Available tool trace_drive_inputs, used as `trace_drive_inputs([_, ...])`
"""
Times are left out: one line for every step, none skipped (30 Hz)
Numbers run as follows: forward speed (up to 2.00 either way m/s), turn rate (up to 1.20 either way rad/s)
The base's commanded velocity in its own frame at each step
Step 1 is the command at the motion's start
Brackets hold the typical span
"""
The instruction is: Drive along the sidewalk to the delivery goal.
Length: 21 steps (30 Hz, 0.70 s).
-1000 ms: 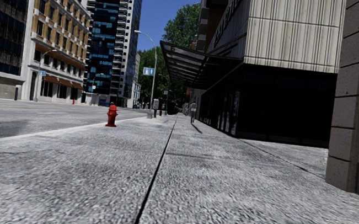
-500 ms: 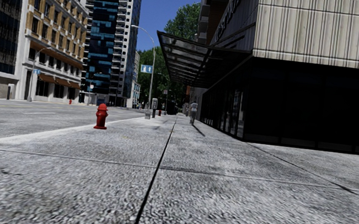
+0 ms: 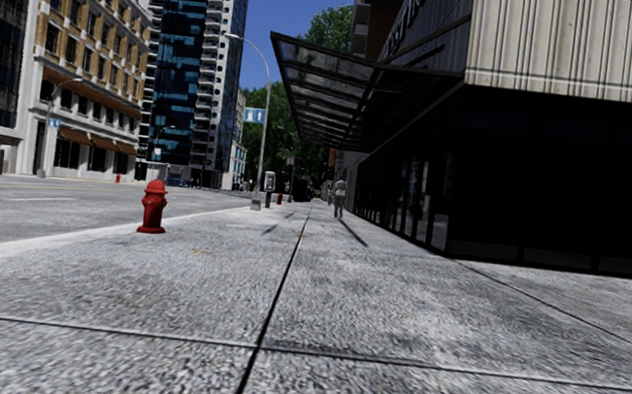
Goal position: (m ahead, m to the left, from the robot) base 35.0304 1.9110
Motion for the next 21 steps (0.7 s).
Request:
trace_drive_inputs([2.00,0.00])
trace_drive_inputs([2.00,0.00])
trace_drive_inputs([2.00,0.00])
trace_drive_inputs([2.00,0.00])
trace_drive_inputs([2.00,0.00])
trace_drive_inputs([2.00,0.00])
trace_drive_inputs([2.00,0.00])
trace_drive_inputs([2.00,0.00])
trace_drive_inputs([2.00,0.00])
trace_drive_inputs([2.00,0.00])
trace_drive_inputs([2.00,0.00])
trace_drive_inputs([2.00,0.00])
trace_drive_inputs([2.00,0.00])
trace_drive_inputs([2.00,0.00])
trace_drive_inputs([2.00,0.00])
trace_drive_inputs([2.00,0.00])
trace_drive_inputs([2.00,0.00])
trace_drive_inputs([2.00,0.00])
trace_drive_inputs([2.00,0.00])
trace_drive_inputs([2.00,0.00])
trace_drive_inputs([2.00,0.00])
